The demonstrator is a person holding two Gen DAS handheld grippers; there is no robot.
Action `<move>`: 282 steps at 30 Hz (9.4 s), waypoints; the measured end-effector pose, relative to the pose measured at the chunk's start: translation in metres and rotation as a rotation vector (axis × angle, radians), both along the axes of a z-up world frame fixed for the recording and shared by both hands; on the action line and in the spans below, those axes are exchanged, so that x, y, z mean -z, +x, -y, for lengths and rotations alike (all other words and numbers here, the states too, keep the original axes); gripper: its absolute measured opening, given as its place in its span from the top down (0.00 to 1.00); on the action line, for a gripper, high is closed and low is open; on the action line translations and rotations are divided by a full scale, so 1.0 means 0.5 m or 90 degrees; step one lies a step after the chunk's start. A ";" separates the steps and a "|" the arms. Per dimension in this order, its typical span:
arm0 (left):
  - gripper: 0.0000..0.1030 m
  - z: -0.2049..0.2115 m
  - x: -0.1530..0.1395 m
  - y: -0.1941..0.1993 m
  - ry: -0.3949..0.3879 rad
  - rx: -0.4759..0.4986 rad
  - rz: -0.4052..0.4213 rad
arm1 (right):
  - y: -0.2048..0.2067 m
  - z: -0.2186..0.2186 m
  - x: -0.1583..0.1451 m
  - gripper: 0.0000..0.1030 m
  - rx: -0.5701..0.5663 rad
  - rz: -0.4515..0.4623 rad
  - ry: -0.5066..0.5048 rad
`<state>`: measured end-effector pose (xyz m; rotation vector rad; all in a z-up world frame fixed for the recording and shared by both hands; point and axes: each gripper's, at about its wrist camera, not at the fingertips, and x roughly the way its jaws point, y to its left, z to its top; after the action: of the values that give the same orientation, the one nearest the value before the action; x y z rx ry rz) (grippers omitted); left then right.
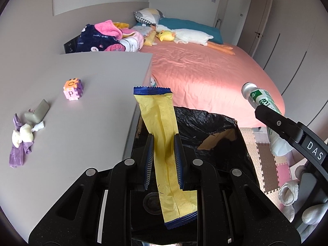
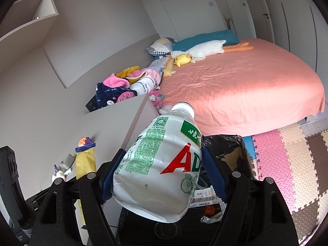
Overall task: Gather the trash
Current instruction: 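Carry the yellow wrapper and AD bottle over the black trash bag, then open both grippers to drop the wrapper and bottle into the bag, then move both grippers back to the desk toward the foam bundle and toy cube, then grasp the white foam in purple bag with the left gripper while the right grasps the orange toy cube, then carry the foam bundle and orange toy cube over the black trash bag, then open the right gripper to drop the orange toy cube into the bag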
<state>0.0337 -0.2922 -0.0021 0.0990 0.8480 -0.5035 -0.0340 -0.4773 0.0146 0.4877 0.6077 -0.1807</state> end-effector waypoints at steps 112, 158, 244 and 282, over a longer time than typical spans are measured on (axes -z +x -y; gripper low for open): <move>0.58 -0.531 0.115 0.267 0.079 -0.276 0.005 | 0.440 -0.475 0.100 0.09 -0.255 -0.070 -0.104; 0.61 -0.587 0.040 0.249 -0.002 -0.314 0.042 | 0.510 -0.513 0.094 0.58 -0.276 -0.080 -0.160; 0.59 -0.084 0.008 0.025 0.012 -0.033 0.039 | 0.089 -0.121 -0.011 0.58 -0.135 -0.009 -0.085; 0.06 -0.026 0.020 -0.023 0.038 0.127 0.033 | 0.048 -0.030 -0.032 0.11 0.000 -0.006 -0.094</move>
<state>0.0224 -0.2792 -0.0118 0.2521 0.8066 -0.6597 -0.0098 -0.4621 0.0304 0.3448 0.5985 -0.2255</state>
